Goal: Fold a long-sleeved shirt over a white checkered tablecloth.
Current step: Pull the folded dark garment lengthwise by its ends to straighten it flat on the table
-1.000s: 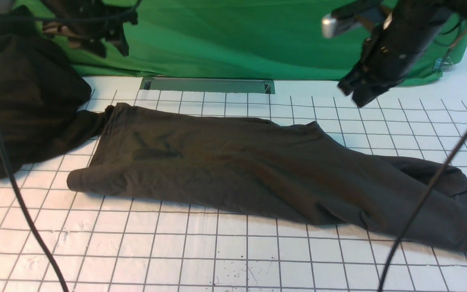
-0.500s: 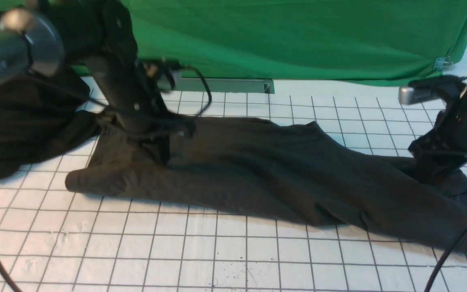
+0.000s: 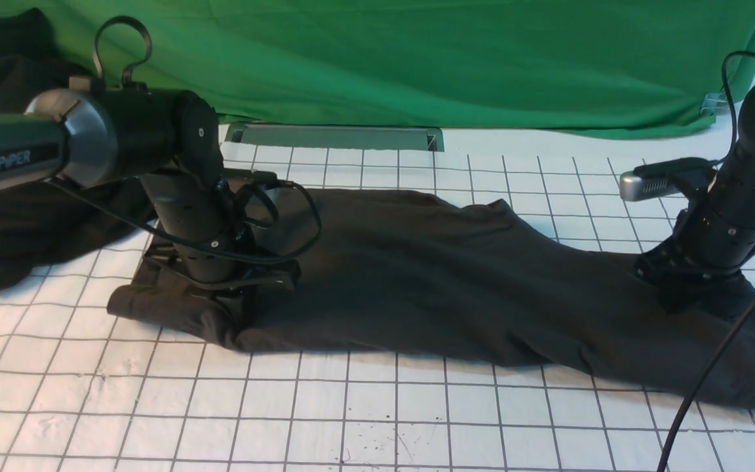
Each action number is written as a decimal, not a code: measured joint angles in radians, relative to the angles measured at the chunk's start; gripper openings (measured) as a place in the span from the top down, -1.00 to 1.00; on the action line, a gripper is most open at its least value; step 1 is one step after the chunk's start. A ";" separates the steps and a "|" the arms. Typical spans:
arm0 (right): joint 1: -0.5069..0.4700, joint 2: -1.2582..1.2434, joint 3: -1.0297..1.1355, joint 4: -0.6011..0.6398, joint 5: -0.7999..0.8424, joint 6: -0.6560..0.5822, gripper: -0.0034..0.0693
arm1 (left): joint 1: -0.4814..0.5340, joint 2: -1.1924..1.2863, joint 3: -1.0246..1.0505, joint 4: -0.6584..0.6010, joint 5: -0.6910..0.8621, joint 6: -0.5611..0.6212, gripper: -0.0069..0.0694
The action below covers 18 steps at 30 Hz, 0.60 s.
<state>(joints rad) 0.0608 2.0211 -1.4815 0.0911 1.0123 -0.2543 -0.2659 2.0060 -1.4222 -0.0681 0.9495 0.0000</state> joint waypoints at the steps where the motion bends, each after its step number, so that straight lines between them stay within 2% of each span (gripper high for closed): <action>1: 0.000 0.000 -0.035 0.000 0.036 -0.002 0.85 | 0.000 -0.001 0.002 0.000 -0.003 0.000 0.83; 9: 0.000 -0.002 -0.181 -0.011 0.124 -0.003 0.90 | 0.001 -0.001 0.002 0.000 -0.003 0.000 0.83; 18: 0.000 0.030 -0.220 -0.065 0.051 -0.059 0.90 | 0.001 -0.002 0.002 0.000 -0.003 0.000 0.83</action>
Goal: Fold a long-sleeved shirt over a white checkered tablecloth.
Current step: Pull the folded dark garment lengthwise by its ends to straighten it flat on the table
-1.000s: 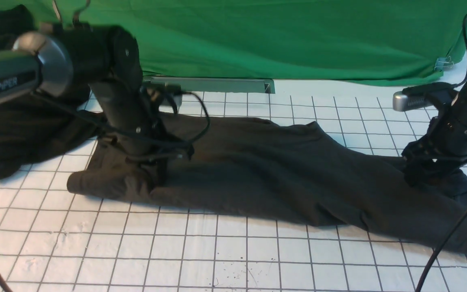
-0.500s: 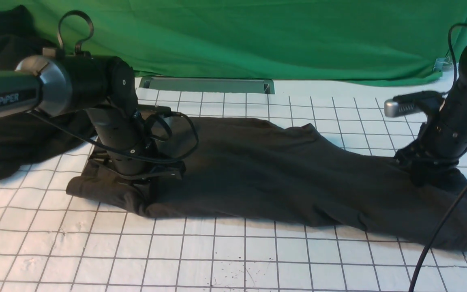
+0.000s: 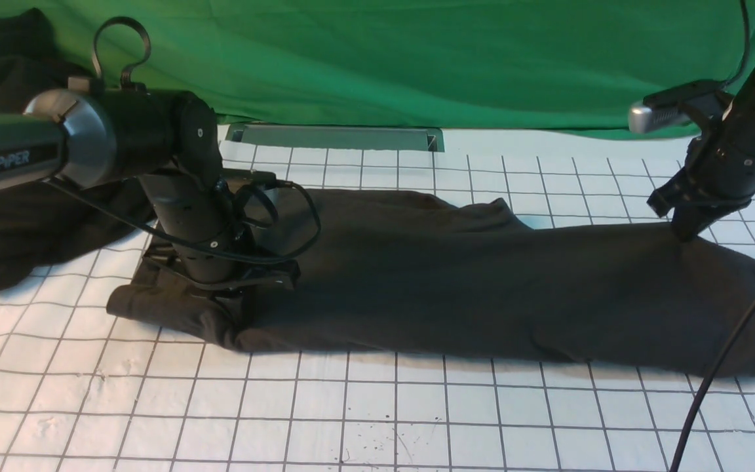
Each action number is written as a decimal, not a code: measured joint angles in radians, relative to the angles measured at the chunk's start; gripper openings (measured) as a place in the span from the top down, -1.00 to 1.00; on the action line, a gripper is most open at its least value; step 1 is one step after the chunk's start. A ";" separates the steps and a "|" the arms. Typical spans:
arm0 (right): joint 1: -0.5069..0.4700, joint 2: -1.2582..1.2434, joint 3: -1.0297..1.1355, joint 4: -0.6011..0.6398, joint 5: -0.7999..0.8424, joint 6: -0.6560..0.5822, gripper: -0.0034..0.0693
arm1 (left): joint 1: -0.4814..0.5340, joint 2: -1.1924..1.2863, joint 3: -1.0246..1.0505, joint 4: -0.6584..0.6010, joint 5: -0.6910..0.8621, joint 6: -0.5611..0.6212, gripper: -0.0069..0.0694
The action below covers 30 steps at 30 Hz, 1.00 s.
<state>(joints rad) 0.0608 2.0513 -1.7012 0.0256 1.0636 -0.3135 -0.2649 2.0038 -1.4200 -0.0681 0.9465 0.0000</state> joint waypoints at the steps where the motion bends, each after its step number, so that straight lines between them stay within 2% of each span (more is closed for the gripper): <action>1: 0.000 0.014 0.000 -0.001 -0.017 -0.002 0.89 | 0.000 0.000 0.000 0.000 0.000 0.000 0.83; 5: 0.000 0.059 0.000 -0.026 -0.092 0.024 0.69 | 0.000 -0.014 -0.002 0.008 0.007 -0.021 0.83; 7: 0.000 0.062 0.000 -0.037 -0.107 0.043 0.50 | 0.005 -0.036 -0.018 0.033 0.019 -0.049 0.83; 11: 0.000 0.048 -0.034 -0.049 -0.081 0.074 0.00 | 0.032 -0.106 -0.102 0.068 0.031 -0.083 0.83; 13: 0.000 0.033 -0.069 -0.059 -0.050 0.109 -0.14 | 0.059 -0.121 -0.168 0.062 0.052 -0.108 0.83; 20: 0.007 -0.026 -0.176 -0.019 -0.026 0.173 -0.16 | 0.175 -0.086 -0.335 0.050 -0.002 -0.129 0.82; 24: 0.054 -0.038 -0.209 0.084 -0.051 0.106 -0.07 | 0.217 -0.017 -0.390 0.057 -0.087 -0.129 0.72; 27: 0.118 -0.022 -0.209 0.155 -0.096 0.038 -0.03 | 0.222 0.058 -0.395 0.086 -0.141 -0.125 0.47; 28: 0.118 -0.022 -0.209 0.155 -0.096 0.038 -0.03 | 0.222 0.063 -0.395 0.089 -0.147 -0.124 0.45; 30: 0.162 0.005 -0.209 0.167 -0.134 0.025 -0.02 | 0.222 0.115 -0.395 0.090 -0.189 -0.096 0.21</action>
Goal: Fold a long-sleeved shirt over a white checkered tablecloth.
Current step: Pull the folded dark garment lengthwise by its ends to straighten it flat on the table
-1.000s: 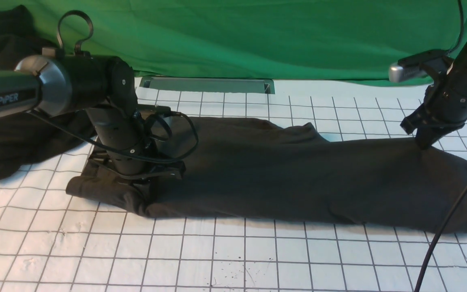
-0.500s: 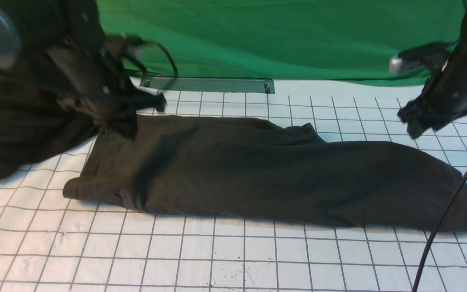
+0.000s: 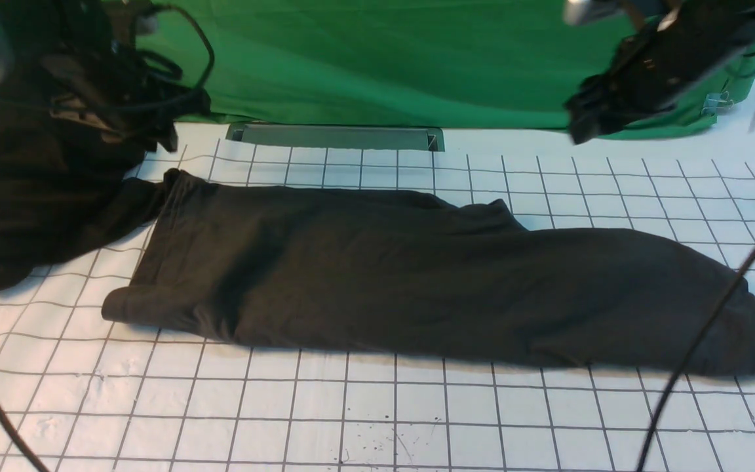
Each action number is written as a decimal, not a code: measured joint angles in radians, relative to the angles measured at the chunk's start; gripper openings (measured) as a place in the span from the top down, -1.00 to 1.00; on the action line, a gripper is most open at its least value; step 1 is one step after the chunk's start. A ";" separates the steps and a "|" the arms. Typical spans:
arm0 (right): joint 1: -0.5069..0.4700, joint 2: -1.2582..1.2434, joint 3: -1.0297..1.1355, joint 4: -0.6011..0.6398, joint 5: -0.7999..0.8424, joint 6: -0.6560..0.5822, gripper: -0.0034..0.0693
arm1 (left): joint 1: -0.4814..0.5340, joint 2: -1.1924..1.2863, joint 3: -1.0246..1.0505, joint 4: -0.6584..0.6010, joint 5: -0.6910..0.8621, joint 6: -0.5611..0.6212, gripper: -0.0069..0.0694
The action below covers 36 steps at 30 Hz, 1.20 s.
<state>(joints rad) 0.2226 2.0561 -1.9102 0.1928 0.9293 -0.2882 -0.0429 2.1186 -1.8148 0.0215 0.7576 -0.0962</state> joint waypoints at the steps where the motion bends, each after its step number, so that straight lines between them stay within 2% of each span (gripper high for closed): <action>1: 0.017 0.014 0.000 0.002 -0.018 -0.002 -0.03 | -0.001 0.023 0.000 -0.005 -0.024 0.013 0.10; 5: 0.052 0.078 0.000 0.006 -0.049 0.004 -0.05 | -0.005 0.087 0.000 -0.008 -0.120 0.042 -0.23; 10: 0.069 0.111 0.000 0.006 -0.053 0.005 -0.05 | -0.005 0.131 0.000 -0.012 -0.146 0.052 -0.28; 13: 0.072 0.117 0.000 0.006 -0.067 0.006 -0.05 | -0.005 0.153 0.000 -0.015 -0.150 0.060 -0.15; 15: 0.072 0.117 0.000 0.006 -0.077 0.006 -0.05 | -0.006 0.155 0.000 -0.014 -0.151 0.064 0.05; 16: 0.072 0.117 0.000 0.006 -0.078 0.006 -0.05 | -0.006 0.155 0.000 -0.014 -0.151 0.065 0.07; 19: 0.072 0.117 0.000 0.006 -0.085 0.006 -0.05 | -0.007 0.152 0.000 -0.007 -0.152 0.086 0.56; 21: 0.072 0.118 0.000 0.006 -0.088 0.006 -0.05 | -0.008 0.148 -0.002 0.004 -0.151 0.096 0.72; 36: 0.074 0.171 0.000 0.022 -0.164 0.016 -0.05 | -0.009 0.104 -0.137 0.088 -0.046 0.096 0.76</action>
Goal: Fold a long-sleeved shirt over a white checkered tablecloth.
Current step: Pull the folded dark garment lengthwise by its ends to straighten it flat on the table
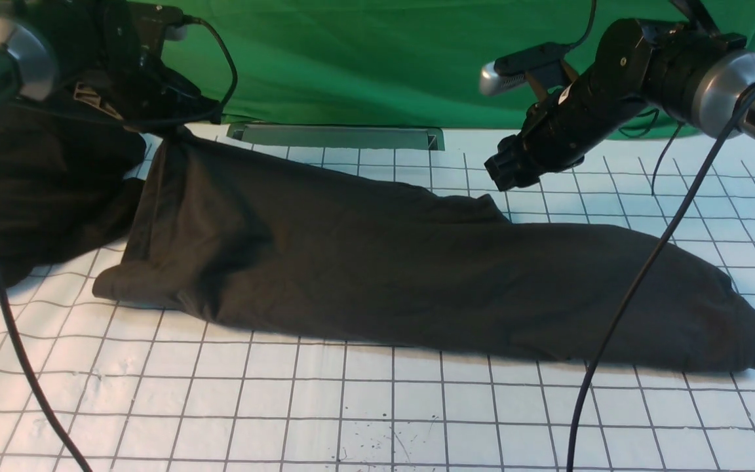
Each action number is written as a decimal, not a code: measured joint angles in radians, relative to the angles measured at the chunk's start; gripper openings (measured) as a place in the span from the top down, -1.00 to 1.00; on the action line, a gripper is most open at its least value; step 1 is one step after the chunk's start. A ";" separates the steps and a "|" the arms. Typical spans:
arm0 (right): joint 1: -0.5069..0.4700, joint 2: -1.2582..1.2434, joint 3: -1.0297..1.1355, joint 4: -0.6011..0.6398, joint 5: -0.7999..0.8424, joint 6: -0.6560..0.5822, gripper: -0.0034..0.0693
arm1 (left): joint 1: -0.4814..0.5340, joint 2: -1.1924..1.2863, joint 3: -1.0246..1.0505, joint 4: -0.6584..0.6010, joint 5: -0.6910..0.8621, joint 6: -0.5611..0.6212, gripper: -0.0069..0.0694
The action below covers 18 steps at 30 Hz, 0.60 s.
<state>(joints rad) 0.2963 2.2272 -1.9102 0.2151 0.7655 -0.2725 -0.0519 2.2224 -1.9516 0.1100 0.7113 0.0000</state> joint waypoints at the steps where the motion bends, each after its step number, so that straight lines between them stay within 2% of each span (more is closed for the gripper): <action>1: 0.001 0.006 0.000 0.013 -0.001 0.000 -0.05 | 0.000 0.001 0.000 0.000 0.002 0.000 0.76; 6: 0.022 0.032 0.000 0.052 -0.019 -0.007 -0.13 | 0.000 0.001 0.000 0.000 0.000 0.000 0.75; 11: 0.034 0.060 0.000 0.059 -0.028 -0.008 -0.12 | 0.000 0.001 0.000 0.000 0.001 0.000 0.68; 13: 0.034 0.073 0.000 0.059 -0.047 -0.010 0.11 | 0.000 0.001 0.000 0.000 0.002 0.000 0.62; 14: 0.034 0.074 0.000 0.059 -0.049 -0.011 0.14 | 0.000 0.001 0.000 0.000 0.003 0.000 0.62; 15: 0.034 0.076 0.000 0.058 -0.063 -0.015 0.46 | 0.000 0.001 0.000 0.000 0.007 0.000 0.62; 16: 0.034 0.077 0.000 0.058 -0.076 -0.020 0.63 | 0.000 0.001 0.000 0.000 0.009 0.000 0.62; 18: 0.034 0.077 0.000 0.059 -0.100 -0.023 0.77 | 0.000 0.001 0.000 0.000 0.014 -0.006 0.65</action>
<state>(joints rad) 0.3299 2.3043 -1.9106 0.2742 0.6654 -0.2957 -0.0519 2.2236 -1.9516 0.1100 0.7251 -0.0064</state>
